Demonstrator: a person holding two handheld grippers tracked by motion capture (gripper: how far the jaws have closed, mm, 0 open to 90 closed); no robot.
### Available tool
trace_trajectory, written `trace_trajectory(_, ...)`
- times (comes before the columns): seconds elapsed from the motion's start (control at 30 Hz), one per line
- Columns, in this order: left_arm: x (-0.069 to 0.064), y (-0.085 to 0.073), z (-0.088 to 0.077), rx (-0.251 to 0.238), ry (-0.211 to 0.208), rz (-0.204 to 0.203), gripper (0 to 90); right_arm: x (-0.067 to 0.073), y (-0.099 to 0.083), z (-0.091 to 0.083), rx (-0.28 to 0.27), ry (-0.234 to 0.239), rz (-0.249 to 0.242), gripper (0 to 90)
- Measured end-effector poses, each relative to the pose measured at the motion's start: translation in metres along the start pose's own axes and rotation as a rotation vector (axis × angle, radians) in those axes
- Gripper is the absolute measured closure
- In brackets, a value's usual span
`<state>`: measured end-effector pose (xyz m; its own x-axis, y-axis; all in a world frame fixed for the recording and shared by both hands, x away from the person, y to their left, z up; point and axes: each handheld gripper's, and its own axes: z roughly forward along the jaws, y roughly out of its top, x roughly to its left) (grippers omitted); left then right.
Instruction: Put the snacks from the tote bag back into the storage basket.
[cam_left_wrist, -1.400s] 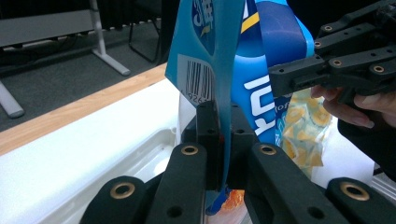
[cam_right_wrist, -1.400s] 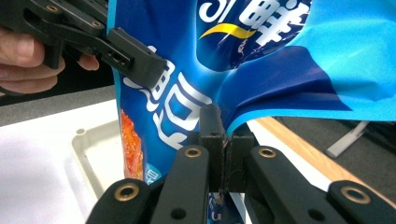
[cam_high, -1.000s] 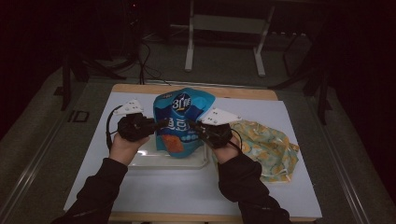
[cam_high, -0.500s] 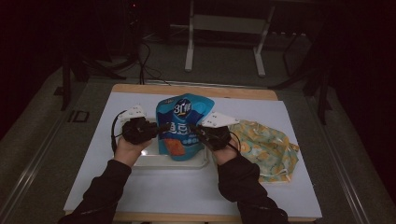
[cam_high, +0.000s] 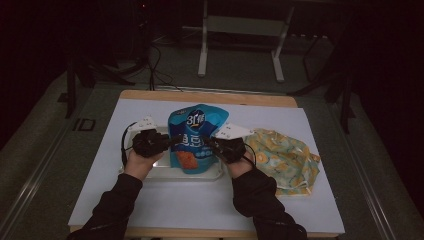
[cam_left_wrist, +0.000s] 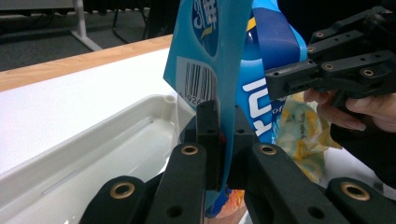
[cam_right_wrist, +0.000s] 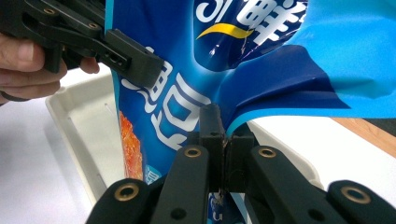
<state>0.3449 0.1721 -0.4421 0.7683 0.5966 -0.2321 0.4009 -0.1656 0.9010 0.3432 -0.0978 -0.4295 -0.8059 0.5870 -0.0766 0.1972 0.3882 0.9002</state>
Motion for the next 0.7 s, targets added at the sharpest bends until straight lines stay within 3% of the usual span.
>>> trace_trajectory(0.6, -0.0046, -0.0081, -0.0026, -0.011, 0.029, 0.036, 83.3, -0.0017, -0.0069, -0.0012, 0.003, 0.031, 0.025, 87.3)
trace_trajectory(0.7, -0.0071, -0.0090, -0.0040, -0.005, 0.034, 0.041, 80.9, -0.0039, -0.0081, -0.0030, -0.003, 0.053, 0.042, 77.4)
